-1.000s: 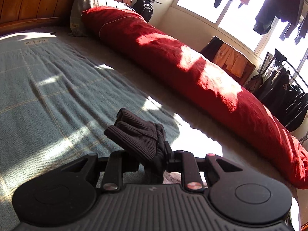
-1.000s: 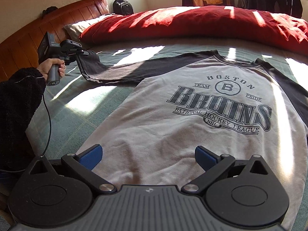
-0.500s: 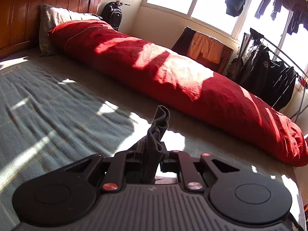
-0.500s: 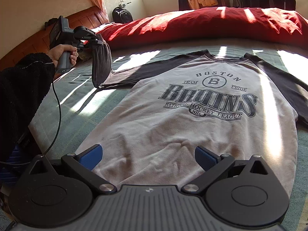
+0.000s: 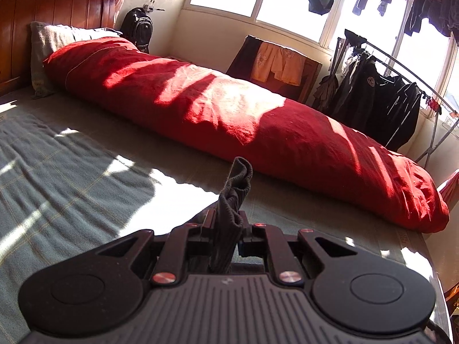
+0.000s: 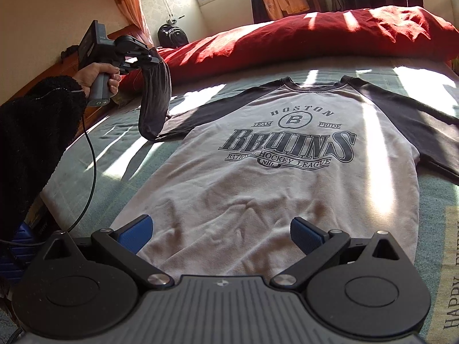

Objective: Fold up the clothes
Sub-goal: 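Lift the held sleeve and carry it across the sweatshirt chest, then lay the sleeve across the chest and open the left gripper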

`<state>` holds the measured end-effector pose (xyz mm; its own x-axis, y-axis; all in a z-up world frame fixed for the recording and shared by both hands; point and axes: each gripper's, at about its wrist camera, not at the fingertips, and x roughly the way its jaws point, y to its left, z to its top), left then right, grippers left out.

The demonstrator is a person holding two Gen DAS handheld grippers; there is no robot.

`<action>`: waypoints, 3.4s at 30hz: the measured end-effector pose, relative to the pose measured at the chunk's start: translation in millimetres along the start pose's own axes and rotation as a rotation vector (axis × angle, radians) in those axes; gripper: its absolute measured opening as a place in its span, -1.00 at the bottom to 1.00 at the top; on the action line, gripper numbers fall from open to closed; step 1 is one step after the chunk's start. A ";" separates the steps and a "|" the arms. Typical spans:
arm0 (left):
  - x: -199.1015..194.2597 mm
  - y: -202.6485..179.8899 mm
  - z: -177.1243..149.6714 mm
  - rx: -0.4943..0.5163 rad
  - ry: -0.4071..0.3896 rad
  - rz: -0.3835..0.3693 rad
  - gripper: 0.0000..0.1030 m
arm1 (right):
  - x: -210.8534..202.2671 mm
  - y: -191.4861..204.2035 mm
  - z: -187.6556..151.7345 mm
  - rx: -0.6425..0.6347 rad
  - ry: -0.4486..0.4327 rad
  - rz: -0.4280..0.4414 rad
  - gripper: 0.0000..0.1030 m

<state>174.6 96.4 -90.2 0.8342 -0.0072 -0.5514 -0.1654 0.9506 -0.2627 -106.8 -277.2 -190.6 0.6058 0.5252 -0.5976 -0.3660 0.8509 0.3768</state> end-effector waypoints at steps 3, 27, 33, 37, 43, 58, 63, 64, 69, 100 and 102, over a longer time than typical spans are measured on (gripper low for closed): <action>-0.1 -17.6 0.6 0.016 0.003 -0.016 -0.77 | -6.3 -4.2 -2.6 0.009 -0.011 0.001 1.00; -0.8 -163.8 -9.8 0.115 0.058 -0.184 -0.78 | -34.0 -18.4 -17.8 0.058 -0.046 0.003 1.00; 2.5 -197.1 -22.5 0.160 0.090 -0.212 -0.78 | -39.6 -25.2 -22.1 0.078 -0.049 -0.002 1.00; 6.1 -216.2 -30.1 0.191 0.113 -0.220 -0.78 | -41.7 -27.3 -23.2 0.085 -0.052 -0.002 1.00; 10.6 -245.0 -39.1 0.227 0.128 -0.240 -0.78 | -41.8 -30.5 -26.7 0.096 -0.045 -0.007 1.00; 46.7 -294.8 -81.7 0.342 0.219 -0.266 -0.78 | -35.8 -38.5 -33.0 0.121 -0.019 -0.032 1.00; 60.1 -310.7 -106.9 0.402 0.264 -0.264 -0.77 | -32.2 -41.0 -34.3 0.130 -0.009 -0.038 1.00; 63.1 -313.6 -110.8 0.407 0.273 -0.265 -0.77 | -31.7 -41.2 -34.4 0.131 -0.007 -0.040 1.00; 70.6 -324.2 -125.5 0.429 0.300 -0.274 -0.77 | -29.5 -43.1 -35.4 0.134 0.001 -0.049 1.00; 25.6 -221.6 -80.8 0.482 0.315 -0.224 -0.08 | -30.7 -23.7 -29.2 0.114 0.005 -0.114 1.00; 17.5 -189.6 -70.0 0.467 0.309 -0.192 -0.04 | -29.4 -20.9 -26.1 0.111 0.004 -0.120 1.00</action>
<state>183.7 -105.7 -105.5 0.6225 -0.2161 -0.7522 0.2806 0.9589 -0.0432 -135.4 -310.1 -199.4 0.6376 0.4200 -0.6458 -0.2107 0.9014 0.3782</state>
